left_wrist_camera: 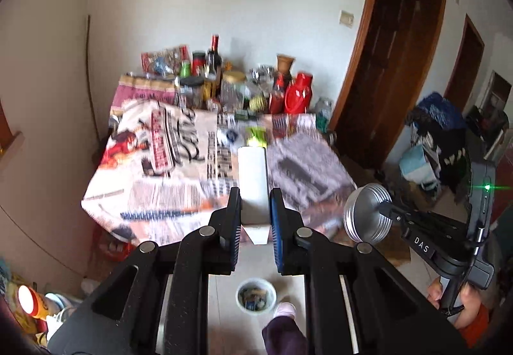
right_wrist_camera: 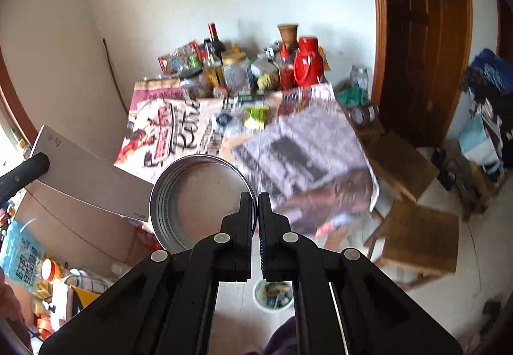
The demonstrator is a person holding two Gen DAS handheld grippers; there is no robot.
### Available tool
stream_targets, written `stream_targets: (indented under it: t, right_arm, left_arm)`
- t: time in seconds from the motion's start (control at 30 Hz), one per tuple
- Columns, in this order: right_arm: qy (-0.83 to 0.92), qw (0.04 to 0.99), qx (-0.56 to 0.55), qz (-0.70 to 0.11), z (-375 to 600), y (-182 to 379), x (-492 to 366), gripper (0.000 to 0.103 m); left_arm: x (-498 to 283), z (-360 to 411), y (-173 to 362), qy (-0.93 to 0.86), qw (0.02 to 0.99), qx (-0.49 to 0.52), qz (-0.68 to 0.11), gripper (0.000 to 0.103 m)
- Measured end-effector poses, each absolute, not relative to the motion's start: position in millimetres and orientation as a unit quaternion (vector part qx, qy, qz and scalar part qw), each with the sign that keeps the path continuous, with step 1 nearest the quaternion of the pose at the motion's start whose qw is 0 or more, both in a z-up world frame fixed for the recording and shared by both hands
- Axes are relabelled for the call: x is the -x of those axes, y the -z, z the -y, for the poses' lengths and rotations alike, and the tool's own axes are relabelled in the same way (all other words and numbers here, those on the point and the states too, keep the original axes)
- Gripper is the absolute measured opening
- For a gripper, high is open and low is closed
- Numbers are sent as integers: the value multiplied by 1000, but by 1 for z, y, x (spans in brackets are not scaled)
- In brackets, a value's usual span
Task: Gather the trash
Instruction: 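Carry the white carton and silver tin lid with both tools over the bucket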
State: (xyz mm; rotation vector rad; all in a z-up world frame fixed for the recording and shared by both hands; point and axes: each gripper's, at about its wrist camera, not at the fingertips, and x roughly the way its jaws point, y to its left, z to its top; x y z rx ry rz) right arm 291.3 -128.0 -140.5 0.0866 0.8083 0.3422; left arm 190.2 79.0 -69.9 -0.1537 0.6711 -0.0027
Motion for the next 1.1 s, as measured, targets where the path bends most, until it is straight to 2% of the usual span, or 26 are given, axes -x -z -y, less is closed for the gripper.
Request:
stream_targets:
  t: [0.3,0.6,1.1]
  right_arm:
    - [-156,884,-31,-440,125,178,-271,4]
    - [-164,839,-10,-518,127,260,-283,4]
    - [-172,779,51,-600,135,429,-334,4]
  left_arm:
    - [-178,-66,111,23,920,72,-384,16]
    - [-210,-51,194,20,879,87,-469,16]
    - [-262,-40,412,-15,786,149,-599,16]
